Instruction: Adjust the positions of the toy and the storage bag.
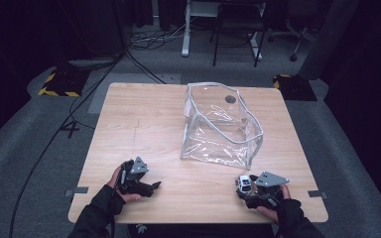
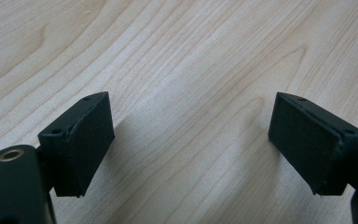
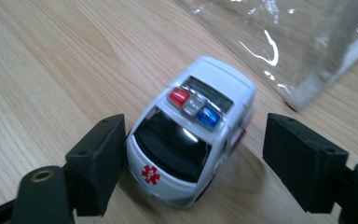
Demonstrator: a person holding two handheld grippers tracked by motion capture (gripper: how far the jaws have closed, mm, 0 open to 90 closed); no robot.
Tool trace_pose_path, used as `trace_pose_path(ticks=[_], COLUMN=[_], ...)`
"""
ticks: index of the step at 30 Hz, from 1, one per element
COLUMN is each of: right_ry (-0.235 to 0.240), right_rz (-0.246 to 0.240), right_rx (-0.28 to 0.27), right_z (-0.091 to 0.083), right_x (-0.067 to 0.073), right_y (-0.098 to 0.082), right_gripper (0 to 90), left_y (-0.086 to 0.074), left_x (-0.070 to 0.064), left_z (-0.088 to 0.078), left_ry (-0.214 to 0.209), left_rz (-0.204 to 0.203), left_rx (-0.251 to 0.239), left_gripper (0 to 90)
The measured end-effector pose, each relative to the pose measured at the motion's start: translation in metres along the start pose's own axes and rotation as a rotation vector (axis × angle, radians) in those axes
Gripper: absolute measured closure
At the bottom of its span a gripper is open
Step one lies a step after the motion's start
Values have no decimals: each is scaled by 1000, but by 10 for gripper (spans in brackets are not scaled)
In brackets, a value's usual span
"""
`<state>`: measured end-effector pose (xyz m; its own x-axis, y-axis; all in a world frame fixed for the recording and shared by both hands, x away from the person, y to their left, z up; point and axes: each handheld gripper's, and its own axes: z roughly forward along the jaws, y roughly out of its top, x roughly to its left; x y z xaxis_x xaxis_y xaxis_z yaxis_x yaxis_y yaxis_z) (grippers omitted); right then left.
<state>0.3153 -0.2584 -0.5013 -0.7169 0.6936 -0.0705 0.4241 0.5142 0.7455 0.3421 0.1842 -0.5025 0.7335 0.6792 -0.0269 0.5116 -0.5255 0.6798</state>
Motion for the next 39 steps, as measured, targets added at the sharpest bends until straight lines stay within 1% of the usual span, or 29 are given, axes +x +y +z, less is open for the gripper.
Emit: trace_pose_path(ticks=[2, 3, 4, 5, 6, 7, 8, 9, 11, 12, 13, 14, 16, 17, 18, 19, 21, 22, 25, 26, 29, 30, 33, 34, 35, 36, 37, 38, 39], right_ry=[-3, 6, 6, 20, 20, 18, 18, 14, 15, 10, 9, 9, -20, -7, -7, 15, 23, 26, 15, 12, 14, 7, 9, 26, 26, 36, 49, 58, 59], right_rz=[-4, 12, 12, 6, 6, -13, -13, -20, -25, -17, -26, -26, -21, -13, -13, -3, -6, -3, -8, 10, 7, 12, 2, 2, 2, 19, 34, 22, 23], right_rx=[14, 18, 18, 21, 21, 23, 23, 22, 23, 22, 27, 27, 19, 14, 14, -5, -11, -14, -24, -25, -22, -22, -20, -18, -18, -10, -14, -24, -27], right_z=[-4, -5, -5, -7, -7, -10, -10, -13, -16, -17, -19, -19, -21, -22, -22, -21, -20, -19, -15, -15, -13, -13, -14, -14, -14, -13, -12, -13, -13], right_x=[-3, -4, -4, -5, -5, -4, -4, -4, -7, -9, -13, -13, -22, -25, -25, -30, -32, -32, -33, -32, -34, -33, -33, -33, -33, -34, -36, -38, -37], right_y=[-2, -3, -3, -3, -3, -4, -4, -5, -7, -9, -10, -10, -14, -15, -15, -18, -18, -18, -18, -17, -17, -17, -18, -17, -17, -17, -17, -17, -17], right_gripper=[224, 259, 259, 339, 339, 402, 402, 440, 463, 465, 470, 470, 471, 470, 470, 438, 430, 403, 350, 326, 282, 269, 269, 269, 269, 275, 319, 405, 425], left_y=[0, 0, 0, 0, 0, 0, 0, 0, 0, 0, 0, 0, 0, 0, 0, 0, 0, 0, 0, 0, 0, 0, 0, 0, 0, 0, 0, 0, 0], left_x=[0, 0, 0, 0, 0, 0, 0, 0, 0, 0, 0, 0, 0, 0, 0, 0, 0, 0, 0, 0, 0, 0, 0, 0, 0, 0, 0, 0, 0], left_z=[0, 0, 0, 0, 0, 0, 0, 0, 0, 0, 0, 0, 0, 0, 0, 0, 0, 0, 0, 0, 0, 0, 0, 0, 0, 0, 0, 0, 0], left_ry=[-1, -1, -1, -1, -1, -1, -1, -1, -1, -1, -1, -1, -1, -1, -1, -1, -2, -2, -1, -1, -1, -1, -1, -1, -1, -1, -1, -1, -1], left_rz=[-1, -1, -1, -1, -1, -1, -1, -1, -1, -1, -1, -1, -1, -1, -1, -1, -1, -1, -1, -1, -1, -1, -1, -1, -1, -1, 0, -1, -1], left_rx=[0, 0, 0, 0, 0, 1, 1, 0, 0, 0, 0, 0, 0, 0, 0, 0, 0, 0, -1, 0, 0, 0, -1, 0, 0, 0, 0, -1, 0], left_gripper=[144, 144, 144, 144, 144, 144, 144, 144, 144, 144, 144, 144, 144, 144, 144, 144, 144, 144, 144, 144, 144, 144, 144, 144, 144, 144, 144, 144, 144])
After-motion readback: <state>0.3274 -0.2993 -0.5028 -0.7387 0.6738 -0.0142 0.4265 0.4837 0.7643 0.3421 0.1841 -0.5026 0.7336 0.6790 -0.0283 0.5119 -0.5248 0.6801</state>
